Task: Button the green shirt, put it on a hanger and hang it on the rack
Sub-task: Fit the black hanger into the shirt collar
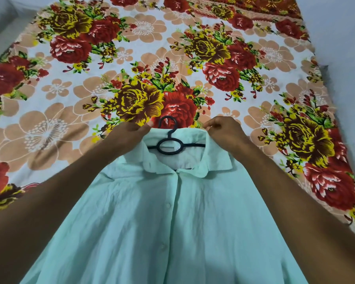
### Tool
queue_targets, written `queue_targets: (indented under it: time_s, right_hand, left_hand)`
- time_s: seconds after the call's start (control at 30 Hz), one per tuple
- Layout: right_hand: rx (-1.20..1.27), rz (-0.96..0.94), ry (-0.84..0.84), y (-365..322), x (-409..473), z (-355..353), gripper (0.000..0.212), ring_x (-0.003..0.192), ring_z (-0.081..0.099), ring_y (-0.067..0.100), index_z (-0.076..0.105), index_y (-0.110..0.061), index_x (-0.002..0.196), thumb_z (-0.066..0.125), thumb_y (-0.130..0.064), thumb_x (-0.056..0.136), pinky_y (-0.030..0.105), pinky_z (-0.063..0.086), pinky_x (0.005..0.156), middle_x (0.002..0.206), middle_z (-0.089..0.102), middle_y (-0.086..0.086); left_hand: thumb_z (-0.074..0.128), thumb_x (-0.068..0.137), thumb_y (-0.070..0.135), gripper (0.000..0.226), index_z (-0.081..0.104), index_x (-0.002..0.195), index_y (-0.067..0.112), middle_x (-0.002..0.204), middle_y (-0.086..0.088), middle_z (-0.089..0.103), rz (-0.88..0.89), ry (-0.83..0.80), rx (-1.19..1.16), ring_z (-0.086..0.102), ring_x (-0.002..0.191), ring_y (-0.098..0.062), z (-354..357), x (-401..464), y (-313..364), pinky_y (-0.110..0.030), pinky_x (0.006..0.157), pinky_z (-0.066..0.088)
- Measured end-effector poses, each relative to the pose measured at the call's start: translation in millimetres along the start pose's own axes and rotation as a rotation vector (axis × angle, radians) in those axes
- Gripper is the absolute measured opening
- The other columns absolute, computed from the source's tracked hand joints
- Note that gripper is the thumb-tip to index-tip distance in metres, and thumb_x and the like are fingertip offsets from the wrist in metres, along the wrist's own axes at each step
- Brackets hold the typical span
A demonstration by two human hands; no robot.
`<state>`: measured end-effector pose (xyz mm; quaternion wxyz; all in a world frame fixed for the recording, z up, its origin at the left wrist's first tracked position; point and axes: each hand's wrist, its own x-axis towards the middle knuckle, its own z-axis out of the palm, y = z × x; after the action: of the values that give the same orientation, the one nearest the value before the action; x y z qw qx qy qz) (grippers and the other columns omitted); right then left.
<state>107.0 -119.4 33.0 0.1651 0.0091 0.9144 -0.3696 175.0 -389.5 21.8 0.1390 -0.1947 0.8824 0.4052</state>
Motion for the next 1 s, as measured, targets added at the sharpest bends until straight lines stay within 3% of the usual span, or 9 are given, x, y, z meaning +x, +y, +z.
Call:
queue_targets:
  time_s: [0.07, 0.17, 0.27, 0.4, 0.5, 0.6, 0.77, 0.9, 1.0]
  right_hand:
    - [-0.1, -0.094, 0.039, -0.4, -5.9, -0.5, 0.023, 0.104, 0.066, 0.019, 0.079, -0.009, 0.102, 0.064, -0.027, 0.1, 0.029, 0.047, 0.086, 0.112, 0.075, 0.004]
    - [-0.315, -0.128, 0.068, -0.9, -10.0, 3.4, 0.05, 0.108, 0.067, 0.026, 0.076, -0.015, 0.116, 0.074, -0.056, 0.088, 0.042, 0.054, 0.095, 0.122, 0.069, 0.012]
    - [-0.549, -0.156, 0.15, 0.9, -15.3, 21.0, 0.042, 0.108, 0.065, 0.037, 0.069, -0.014, 0.124, 0.071, -0.044, 0.094, 0.042, 0.054, 0.089, 0.119, 0.064, 0.016]
    - [-0.363, -0.208, 0.351, 3.4, -21.7, 44.6, 0.018, 0.09, 0.068, 0.036, 0.062, -0.009, 0.112, 0.062, -0.018, 0.096, 0.035, 0.04, 0.069, 0.094, 0.073, 0.014]
    - [-0.293, -0.203, 0.357, 6.3, -20.5, 57.2, 0.013, 0.079, 0.067, 0.039, 0.055, -0.01, 0.104, 0.061, -0.015, 0.094, 0.035, 0.042, 0.063, 0.083, 0.07, 0.016]
    - [-0.4, -0.204, 0.287, 11.3, -18.4, 65.2, 0.018, 0.082, 0.068, 0.039, 0.059, -0.011, 0.1, 0.062, -0.028, 0.097, 0.039, 0.051, 0.068, 0.084, 0.071, 0.014]
    - [-0.177, -0.162, 0.18, 25.1, -15.1, 58.4, 0.024, 0.073, 0.067, 0.026, 0.063, -0.018, 0.09, 0.067, -0.041, 0.097, 0.038, 0.055, 0.068, 0.07, 0.069, 0.001]
    - [-0.098, -0.257, 0.416, 21.9, -14.3, 53.1, 0.028, 0.059, 0.056, 0.021, 0.068, -0.011, 0.086, 0.057, -0.031, 0.103, 0.037, 0.047, 0.058, 0.063, 0.06, 0.0]
    - [-0.068, -0.32, 0.447, 11.2, -3.1, 53.4, 0.019, 0.082, 0.06, 0.021, 0.069, -0.013, 0.096, 0.059, -0.028, 0.101, 0.038, 0.05, 0.07, 0.085, 0.067, 0.001]
  left_hand:
    - [0.059, 0.083, 0.079, 0.066, 0.056, 0.063, 0.016, 0.075, -0.01, 0.058, 0.117, 0.171, 0.24, 0.059, 0.083, -0.033, 5.0, 4.5, -10.5, -0.036, 0.069, 0.046]
    - [0.072, 0.078, 0.067, 0.053, 0.066, 0.08, 0.014, 0.09, -0.014, 0.06, 0.218, 0.261, 0.437, 0.059, 0.095, -0.038, 10.1, -3.0, -7.5, -0.045, 0.077, 0.053]
    - [0.076, 0.083, 0.029, 0.03, 0.07, 0.104, 0.008, 0.092, -0.014, 0.066, 0.196, 0.245, 0.427, 0.064, 0.089, -0.041, 15.9, -6.9, -2.4, -0.041, 0.069, 0.051]
    - [0.069, 0.08, 0.009, 0.042, 0.065, 0.122, 0.005, 0.098, -0.021, 0.072, 0.225, 0.346, 0.286, 0.066, 0.092, -0.044, 22.7, -12.0, -4.4, -0.041, 0.069, 0.048]
    - [0.068, 0.083, 0.012, 0.039, 0.065, 0.122, 0.009, 0.1, -0.019, 0.073, 0.196, 0.414, 0.227, 0.066, 0.091, -0.043, 28.1, -14.7, -5.3, -0.042, 0.071, 0.051]
    - [0.071, 0.084, 0.02, 0.033, 0.066, 0.114, 0.009, 0.099, -0.017, 0.073, 0.17, 0.362, 0.341, 0.065, 0.091, -0.043, 32.5, -14.3, -6.5, -0.043, 0.07, 0.052]
    - [0.076, 0.081, 0.024, 0.057, 0.049, 0.128, 0.01, 0.102, -0.016, 0.069, 0.108, 0.348, 0.147, 0.064, 0.099, -0.043, 35.7, -8.4, -13.9, -0.047, 0.077, 0.053]
    - [0.08, 0.083, 0.045, 0.068, 0.045, 0.135, 0.018, 0.095, -0.005, 0.065, 0.142, 0.4, -0.067, 0.062, 0.096, -0.028, 42.6, -11.5, -20.2, -0.041, 0.079, 0.05]
    - [0.069, 0.094, 0.044, 0.04, 0.054, 0.124, 0.021, 0.088, -0.001, 0.063, 0.201, 0.497, -0.166, 0.062, 0.085, -0.021, 43.2, -13.4, -27.0, -0.038, 0.073, 0.049]
